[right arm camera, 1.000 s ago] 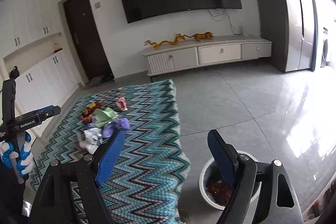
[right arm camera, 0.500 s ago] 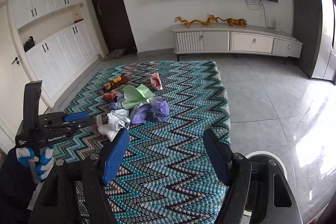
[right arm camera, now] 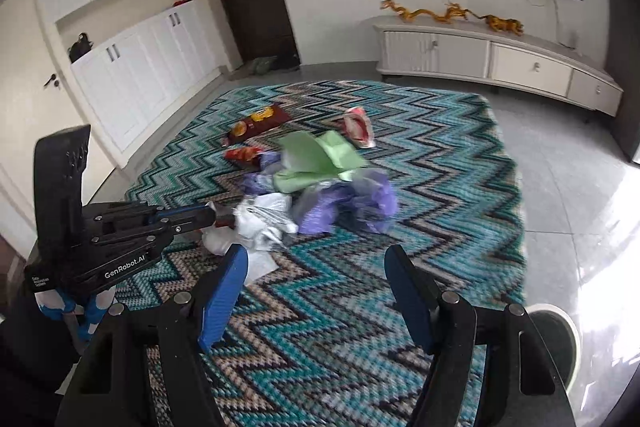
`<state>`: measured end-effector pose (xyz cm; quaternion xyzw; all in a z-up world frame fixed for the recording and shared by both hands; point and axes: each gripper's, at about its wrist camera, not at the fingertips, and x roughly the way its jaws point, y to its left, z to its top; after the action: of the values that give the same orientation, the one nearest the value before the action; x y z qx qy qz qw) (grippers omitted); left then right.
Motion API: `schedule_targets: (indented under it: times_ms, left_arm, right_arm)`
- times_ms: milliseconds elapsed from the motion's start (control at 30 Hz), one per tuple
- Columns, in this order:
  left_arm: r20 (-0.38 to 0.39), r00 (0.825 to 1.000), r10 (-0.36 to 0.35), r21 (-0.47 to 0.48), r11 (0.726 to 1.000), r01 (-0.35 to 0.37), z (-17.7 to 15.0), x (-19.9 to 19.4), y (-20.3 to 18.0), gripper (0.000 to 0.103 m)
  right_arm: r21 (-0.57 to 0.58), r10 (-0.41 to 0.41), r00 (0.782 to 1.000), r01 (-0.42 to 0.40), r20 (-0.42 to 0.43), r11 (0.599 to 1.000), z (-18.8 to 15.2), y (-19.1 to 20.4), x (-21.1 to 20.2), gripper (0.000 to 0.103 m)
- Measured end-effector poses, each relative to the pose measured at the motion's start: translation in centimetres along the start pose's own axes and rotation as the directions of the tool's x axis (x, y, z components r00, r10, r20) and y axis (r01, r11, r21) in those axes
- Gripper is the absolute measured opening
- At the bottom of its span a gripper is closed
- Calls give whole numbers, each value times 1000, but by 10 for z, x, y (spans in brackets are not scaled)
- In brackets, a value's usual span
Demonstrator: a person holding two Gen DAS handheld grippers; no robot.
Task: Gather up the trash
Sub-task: 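Return to the rug and grasp the white plastic bag with the right tool, then carry the white plastic bag to the bin and release it with the right tool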
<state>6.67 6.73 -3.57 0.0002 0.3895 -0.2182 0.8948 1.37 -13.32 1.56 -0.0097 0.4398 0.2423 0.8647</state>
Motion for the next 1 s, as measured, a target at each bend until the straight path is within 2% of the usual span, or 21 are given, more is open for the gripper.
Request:
schedule_targets:
  times_ms: [200,300,333,367,433,467,633,733,1000]
  left_arm:
    - [48,999,8,-41,999,-6,-2,-24,11,1]
    - [63,998,19,-62,998,-15,-4,-34,18,1]
    - [69,997,26,-70,997,-21,-4,-39,21,1]
    - [74,997,32,-76,997,-26,-5,-42,23,1]
    - [83,996,41,-84,996,-34,-5,-48,26,1]
    - [89,995,46,-87,995,-38,-5,-52,27,1]
    - [125,990,62,-94,994,-50,-5,-71,26,1]
    - [151,986,65,-89,995,-52,-5,-83,21,1]
    - [183,982,39,-54,998,-29,-1,-101,-10,1]
  right_arm:
    - [-74,70,996,-73,-50,995,12,29,43,64]
    - [-80,77,994,-82,-73,993,15,34,62,58]
    - [-80,75,994,-81,-79,994,15,35,68,55]
    - [-78,69,994,-76,-90,994,15,35,75,47]
    - [-64,78,991,-85,-105,994,13,33,81,43]
    - [-63,82,992,-88,-101,994,12,33,80,36]
    - [-70,98,993,-103,-71,992,5,36,55,32]
    - [-60,111,994,-112,-24,992,-2,34,27,31]
    - [41,95,990,-100,108,994,-23,6,-49,31]
